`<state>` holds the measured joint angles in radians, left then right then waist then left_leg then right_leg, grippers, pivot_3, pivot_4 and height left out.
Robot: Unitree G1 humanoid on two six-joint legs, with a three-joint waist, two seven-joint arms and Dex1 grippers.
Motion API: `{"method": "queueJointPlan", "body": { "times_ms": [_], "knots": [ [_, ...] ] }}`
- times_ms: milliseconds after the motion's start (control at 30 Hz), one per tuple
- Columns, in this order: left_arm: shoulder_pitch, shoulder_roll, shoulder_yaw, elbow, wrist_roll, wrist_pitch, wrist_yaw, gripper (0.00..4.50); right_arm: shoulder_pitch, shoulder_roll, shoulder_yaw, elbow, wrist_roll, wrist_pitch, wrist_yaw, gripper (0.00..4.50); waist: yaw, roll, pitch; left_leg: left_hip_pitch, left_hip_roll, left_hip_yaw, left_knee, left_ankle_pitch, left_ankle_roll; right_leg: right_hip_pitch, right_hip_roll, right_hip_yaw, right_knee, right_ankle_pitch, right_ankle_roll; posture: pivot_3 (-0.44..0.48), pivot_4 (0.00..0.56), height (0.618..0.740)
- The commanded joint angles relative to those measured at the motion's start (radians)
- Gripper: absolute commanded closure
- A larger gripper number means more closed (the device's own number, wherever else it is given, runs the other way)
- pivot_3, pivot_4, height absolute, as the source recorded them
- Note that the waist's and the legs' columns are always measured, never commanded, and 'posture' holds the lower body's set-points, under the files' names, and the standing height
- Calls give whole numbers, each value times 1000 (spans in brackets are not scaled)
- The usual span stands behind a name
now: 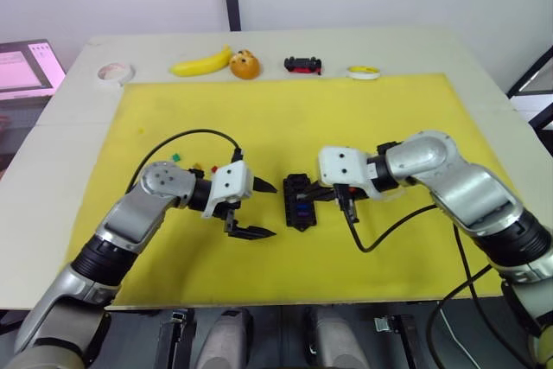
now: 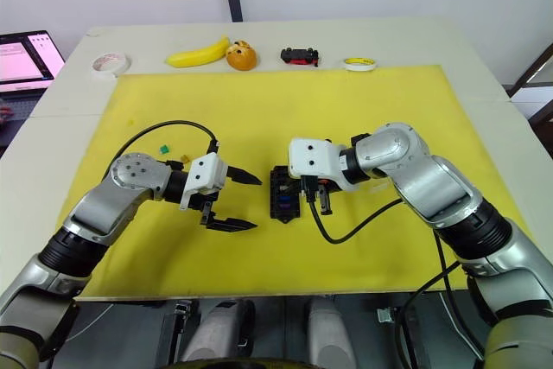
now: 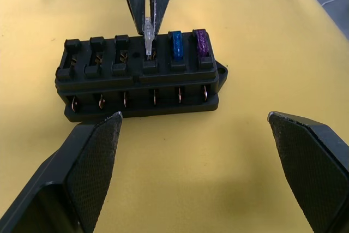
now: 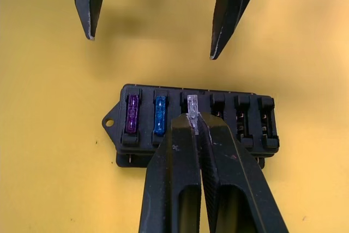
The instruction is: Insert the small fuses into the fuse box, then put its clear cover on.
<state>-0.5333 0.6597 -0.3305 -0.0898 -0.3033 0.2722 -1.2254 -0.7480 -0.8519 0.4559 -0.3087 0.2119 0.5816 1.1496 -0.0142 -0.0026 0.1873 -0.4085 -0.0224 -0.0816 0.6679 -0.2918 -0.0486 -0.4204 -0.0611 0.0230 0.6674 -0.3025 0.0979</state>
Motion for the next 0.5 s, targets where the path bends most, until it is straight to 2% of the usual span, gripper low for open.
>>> {"method": "queueJointPlan", "body": {
  "times_ms": [33, 500],
  "knots": [
    [-7, -6, 30, -41, -3, 2, 5, 27, -1, 7, -30, -13, -12, -14, 13, 4500, 0, 0, 0, 0, 0, 0, 0, 0, 0, 0, 0, 0, 0, 0, 0, 0, 150, 740],
    [-6, -15, 31, -63, -6, 23, 12, 27, 1, 25, -34, -1, -43, -15, 29, 4500, -1, 0, 0, 0, 0, 0, 1, 1, -1, 0, 0, 0, 2, 0, 0, 0, 150, 740]
  ]
}}
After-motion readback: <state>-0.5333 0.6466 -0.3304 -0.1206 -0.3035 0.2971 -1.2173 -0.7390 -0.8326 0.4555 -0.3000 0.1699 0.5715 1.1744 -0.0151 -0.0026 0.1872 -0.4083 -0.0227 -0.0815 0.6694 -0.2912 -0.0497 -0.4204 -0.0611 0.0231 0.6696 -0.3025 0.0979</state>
